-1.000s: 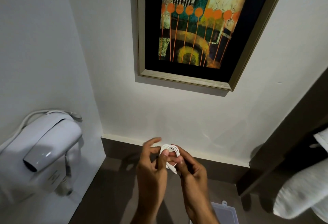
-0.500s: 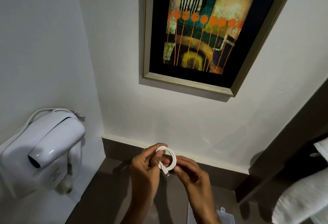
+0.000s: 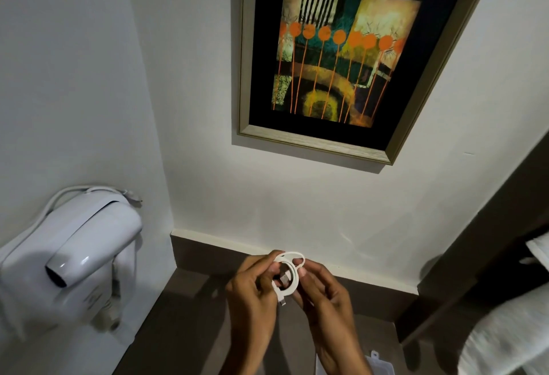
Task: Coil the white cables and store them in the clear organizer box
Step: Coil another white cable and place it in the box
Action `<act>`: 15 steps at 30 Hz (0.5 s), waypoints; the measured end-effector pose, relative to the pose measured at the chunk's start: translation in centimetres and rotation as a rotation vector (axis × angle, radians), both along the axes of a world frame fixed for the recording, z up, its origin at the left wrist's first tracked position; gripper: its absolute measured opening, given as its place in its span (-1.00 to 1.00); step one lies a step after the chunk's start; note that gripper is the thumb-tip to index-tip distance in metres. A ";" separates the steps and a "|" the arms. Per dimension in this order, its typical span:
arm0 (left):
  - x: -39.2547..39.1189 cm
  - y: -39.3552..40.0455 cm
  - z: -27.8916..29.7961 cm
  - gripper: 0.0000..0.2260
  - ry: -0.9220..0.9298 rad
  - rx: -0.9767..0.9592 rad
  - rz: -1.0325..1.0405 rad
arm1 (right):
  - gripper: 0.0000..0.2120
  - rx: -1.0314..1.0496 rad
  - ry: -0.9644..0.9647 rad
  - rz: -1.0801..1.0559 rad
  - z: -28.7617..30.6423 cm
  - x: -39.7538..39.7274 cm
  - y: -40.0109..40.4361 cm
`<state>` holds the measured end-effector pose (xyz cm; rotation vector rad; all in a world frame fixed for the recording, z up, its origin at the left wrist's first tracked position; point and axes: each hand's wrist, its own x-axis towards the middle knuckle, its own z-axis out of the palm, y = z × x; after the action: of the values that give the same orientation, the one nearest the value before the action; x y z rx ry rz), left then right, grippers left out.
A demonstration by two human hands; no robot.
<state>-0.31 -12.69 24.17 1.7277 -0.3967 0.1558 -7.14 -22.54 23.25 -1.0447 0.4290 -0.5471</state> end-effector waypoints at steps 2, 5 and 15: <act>0.0 -0.1 -0.2 -0.63 -0.045 0.017 0.014 | -0.71 -0.014 0.019 0.021 -0.1 -0.2 -0.1; -0.1 -0.6 -0.8 -0.52 -0.084 0.055 0.025 | -0.83 -0.079 0.063 0.054 -0.4 -0.4 -0.4; 0.2 -1.0 -2.7 -0.60 -0.101 0.092 -0.229 | -0.78 -0.261 0.114 0.184 -0.3 -2.4 -1.5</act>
<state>-0.13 -13.69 21.48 1.7541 -0.6816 0.0596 -9.51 -24.01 22.92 -1.3565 0.3626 -0.3859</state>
